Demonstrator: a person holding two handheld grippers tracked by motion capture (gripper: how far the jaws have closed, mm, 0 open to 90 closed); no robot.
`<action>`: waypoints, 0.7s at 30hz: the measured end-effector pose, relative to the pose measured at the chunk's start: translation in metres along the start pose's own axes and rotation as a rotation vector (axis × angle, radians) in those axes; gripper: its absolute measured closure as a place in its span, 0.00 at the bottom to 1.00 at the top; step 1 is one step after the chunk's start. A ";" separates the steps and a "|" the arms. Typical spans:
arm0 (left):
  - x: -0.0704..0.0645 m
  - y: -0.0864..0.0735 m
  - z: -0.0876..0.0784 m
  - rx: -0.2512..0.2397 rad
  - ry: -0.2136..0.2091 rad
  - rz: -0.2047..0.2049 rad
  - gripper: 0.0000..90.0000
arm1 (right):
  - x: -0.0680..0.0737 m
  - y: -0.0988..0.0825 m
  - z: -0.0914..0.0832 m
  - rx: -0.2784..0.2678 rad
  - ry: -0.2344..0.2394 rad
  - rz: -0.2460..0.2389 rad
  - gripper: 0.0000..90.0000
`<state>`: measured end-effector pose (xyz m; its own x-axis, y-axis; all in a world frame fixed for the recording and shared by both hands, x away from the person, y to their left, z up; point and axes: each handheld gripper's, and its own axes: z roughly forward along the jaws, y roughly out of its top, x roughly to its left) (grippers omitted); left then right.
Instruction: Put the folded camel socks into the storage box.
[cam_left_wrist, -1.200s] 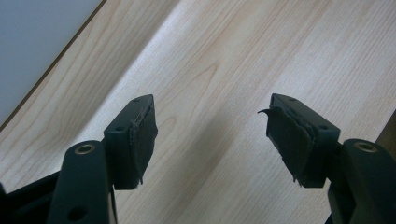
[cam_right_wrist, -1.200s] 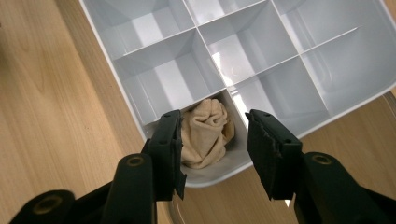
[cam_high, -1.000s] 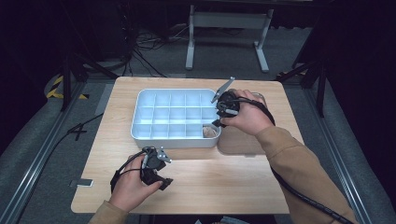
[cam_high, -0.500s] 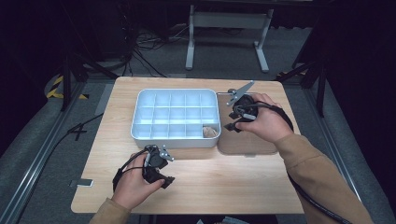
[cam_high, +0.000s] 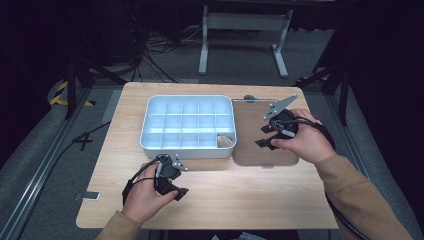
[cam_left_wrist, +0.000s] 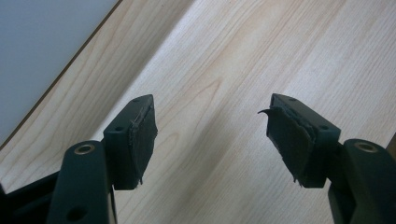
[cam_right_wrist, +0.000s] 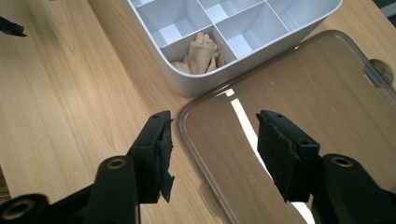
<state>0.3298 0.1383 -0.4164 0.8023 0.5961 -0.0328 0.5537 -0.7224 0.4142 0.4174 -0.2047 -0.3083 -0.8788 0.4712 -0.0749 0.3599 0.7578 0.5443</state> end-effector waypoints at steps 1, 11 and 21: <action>0.000 0.000 0.000 -0.002 -0.003 -0.002 0.37 | 0.000 -0.004 0.000 -0.007 0.001 0.005 0.49; -0.001 -0.001 -0.001 -0.003 0.011 -0.006 0.37 | 0.008 -0.046 0.003 -0.050 0.013 0.048 0.44; 0.000 -0.013 -0.004 -0.007 0.034 -0.041 0.37 | 0.018 -0.094 0.014 -0.115 -0.019 0.089 0.42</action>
<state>0.3213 0.1488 -0.4185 0.7705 0.6371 -0.0187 0.5845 -0.6946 0.4193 0.3720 -0.2614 -0.3722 -0.8384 0.5438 -0.0371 0.3972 0.6562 0.6416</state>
